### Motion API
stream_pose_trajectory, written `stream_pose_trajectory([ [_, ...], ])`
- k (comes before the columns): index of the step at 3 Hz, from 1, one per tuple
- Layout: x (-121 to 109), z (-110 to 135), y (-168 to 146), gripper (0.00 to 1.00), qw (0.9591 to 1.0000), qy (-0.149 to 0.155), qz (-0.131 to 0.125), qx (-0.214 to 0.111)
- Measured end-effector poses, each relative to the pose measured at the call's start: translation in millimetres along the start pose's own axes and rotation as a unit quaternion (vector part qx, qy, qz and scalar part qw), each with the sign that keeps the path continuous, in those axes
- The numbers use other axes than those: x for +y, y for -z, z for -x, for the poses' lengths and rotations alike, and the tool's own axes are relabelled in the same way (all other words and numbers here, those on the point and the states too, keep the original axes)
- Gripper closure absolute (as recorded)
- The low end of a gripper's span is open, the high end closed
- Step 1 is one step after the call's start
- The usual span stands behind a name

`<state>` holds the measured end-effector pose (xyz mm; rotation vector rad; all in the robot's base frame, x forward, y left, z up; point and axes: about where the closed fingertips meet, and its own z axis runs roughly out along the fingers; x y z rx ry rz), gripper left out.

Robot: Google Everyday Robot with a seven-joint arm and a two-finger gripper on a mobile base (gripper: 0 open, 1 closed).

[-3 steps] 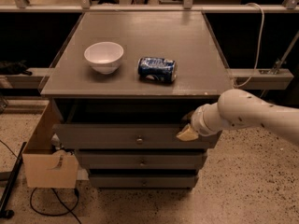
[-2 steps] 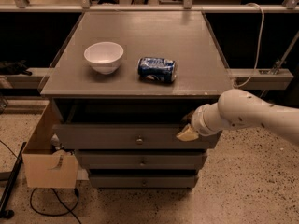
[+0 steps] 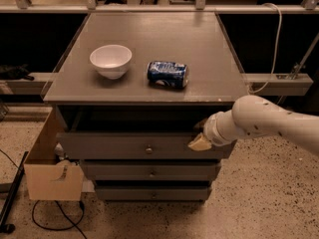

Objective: Open top drawer

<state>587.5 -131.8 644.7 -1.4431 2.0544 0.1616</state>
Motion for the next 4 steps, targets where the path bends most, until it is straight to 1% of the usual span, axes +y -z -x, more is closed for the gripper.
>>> stream_pose_trajectory([
  [1,0,0,0,0.36,1.0000,0.000,0.000,0.000],
  [2,3,-1,1,0.67,1.0000,0.001,0.000,-0.002],
  [3,23,-9,6,0.90,0.9997,0.010,-0.001,-0.022],
  [4,28,-7,11,1.00,0.9995,0.013,-0.002,-0.028],
])
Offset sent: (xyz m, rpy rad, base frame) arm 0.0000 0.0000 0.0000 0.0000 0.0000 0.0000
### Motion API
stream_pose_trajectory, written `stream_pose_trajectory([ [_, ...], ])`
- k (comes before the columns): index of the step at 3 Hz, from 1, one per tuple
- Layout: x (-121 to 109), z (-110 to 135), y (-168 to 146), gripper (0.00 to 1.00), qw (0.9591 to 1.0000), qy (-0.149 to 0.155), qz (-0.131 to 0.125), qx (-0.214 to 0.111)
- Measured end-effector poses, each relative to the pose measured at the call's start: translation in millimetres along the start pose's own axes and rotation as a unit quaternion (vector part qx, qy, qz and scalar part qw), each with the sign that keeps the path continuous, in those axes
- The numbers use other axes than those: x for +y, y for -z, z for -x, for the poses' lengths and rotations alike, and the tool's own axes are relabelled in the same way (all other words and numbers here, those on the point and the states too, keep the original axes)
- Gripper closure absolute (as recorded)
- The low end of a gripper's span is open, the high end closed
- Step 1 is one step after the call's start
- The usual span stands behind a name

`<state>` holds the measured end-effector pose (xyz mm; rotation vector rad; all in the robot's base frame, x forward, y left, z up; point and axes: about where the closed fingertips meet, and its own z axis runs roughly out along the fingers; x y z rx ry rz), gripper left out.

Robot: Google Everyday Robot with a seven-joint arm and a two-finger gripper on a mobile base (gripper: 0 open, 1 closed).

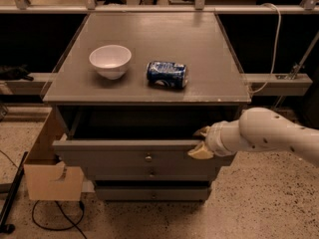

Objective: Open top drawer

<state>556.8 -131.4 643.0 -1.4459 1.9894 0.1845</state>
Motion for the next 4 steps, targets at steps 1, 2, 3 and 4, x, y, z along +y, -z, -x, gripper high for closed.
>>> stream_pose_trajectory([
  [1,6.9,3.9,6.9,0.97,1.0000,0.003,0.001,-0.004],
  [2,7.0,4.0,6.9,0.74,1.0000,0.003,0.001,-0.004],
  [3,7.0,4.0,6.9,0.43,1.0000,0.003,0.001,-0.004],
  [4,7.0,4.0,6.9,0.20,1.0000,0.003,0.001,-0.004],
])
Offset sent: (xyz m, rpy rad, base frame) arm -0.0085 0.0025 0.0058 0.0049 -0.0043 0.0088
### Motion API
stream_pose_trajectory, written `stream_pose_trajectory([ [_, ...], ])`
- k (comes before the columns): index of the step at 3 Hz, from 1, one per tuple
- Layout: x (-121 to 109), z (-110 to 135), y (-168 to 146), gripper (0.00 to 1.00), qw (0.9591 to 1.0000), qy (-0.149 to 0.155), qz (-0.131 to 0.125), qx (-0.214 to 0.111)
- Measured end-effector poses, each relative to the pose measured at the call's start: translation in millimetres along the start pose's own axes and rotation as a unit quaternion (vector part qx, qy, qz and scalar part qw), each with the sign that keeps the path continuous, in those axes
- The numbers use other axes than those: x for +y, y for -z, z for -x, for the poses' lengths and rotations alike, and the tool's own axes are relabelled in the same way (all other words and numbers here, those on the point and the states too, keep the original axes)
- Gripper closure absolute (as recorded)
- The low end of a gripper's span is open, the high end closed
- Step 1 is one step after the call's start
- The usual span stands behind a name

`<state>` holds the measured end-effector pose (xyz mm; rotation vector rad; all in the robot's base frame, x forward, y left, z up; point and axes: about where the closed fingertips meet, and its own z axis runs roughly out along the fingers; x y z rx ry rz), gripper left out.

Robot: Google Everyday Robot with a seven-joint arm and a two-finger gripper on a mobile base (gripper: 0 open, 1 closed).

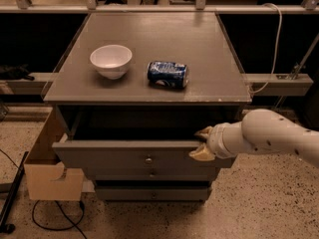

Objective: Open top drawer

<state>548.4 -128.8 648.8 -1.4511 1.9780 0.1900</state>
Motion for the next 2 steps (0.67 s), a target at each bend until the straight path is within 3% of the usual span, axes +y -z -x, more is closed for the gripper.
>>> stream_pose_trajectory([
  [1,0,0,0,0.23,1.0000,0.000,0.000,0.000],
  [2,17,-7,9,0.46,1.0000,0.002,0.002,-0.006],
])
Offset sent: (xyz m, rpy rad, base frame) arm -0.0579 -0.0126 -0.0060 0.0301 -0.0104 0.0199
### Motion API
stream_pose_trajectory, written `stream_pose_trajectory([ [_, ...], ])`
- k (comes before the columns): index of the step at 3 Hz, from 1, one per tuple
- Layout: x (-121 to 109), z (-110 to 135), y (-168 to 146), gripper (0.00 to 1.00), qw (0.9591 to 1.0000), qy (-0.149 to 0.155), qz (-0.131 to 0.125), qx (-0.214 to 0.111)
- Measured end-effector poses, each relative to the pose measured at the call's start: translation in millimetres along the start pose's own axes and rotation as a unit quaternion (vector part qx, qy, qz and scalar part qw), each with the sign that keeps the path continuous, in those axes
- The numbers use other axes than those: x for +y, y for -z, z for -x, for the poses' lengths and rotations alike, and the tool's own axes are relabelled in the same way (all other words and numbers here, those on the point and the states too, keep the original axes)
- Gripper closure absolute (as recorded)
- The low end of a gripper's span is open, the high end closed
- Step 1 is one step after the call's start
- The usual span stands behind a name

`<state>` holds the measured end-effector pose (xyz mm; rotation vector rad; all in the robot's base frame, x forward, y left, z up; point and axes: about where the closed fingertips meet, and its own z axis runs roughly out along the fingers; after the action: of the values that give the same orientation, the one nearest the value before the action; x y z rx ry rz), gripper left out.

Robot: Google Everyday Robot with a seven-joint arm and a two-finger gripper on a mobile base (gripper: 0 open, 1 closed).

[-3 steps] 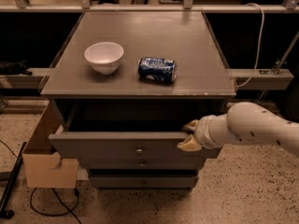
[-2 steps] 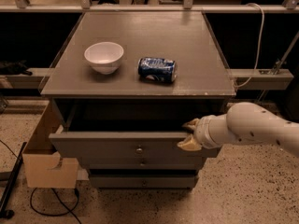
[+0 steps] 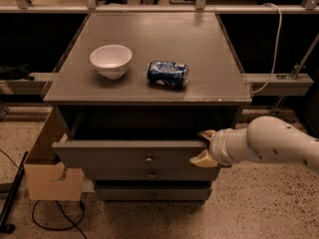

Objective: Open top drawer

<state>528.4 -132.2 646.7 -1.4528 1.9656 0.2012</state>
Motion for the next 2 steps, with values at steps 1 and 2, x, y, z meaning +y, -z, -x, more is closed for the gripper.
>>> stream_pose_trajectory([
  [1,57.1,0.7,21.0,0.77,0.9995,0.015,0.020,-0.017],
  [2,54.9,5.5,27.0,1.00,0.9995,0.015,0.020,-0.017],
])
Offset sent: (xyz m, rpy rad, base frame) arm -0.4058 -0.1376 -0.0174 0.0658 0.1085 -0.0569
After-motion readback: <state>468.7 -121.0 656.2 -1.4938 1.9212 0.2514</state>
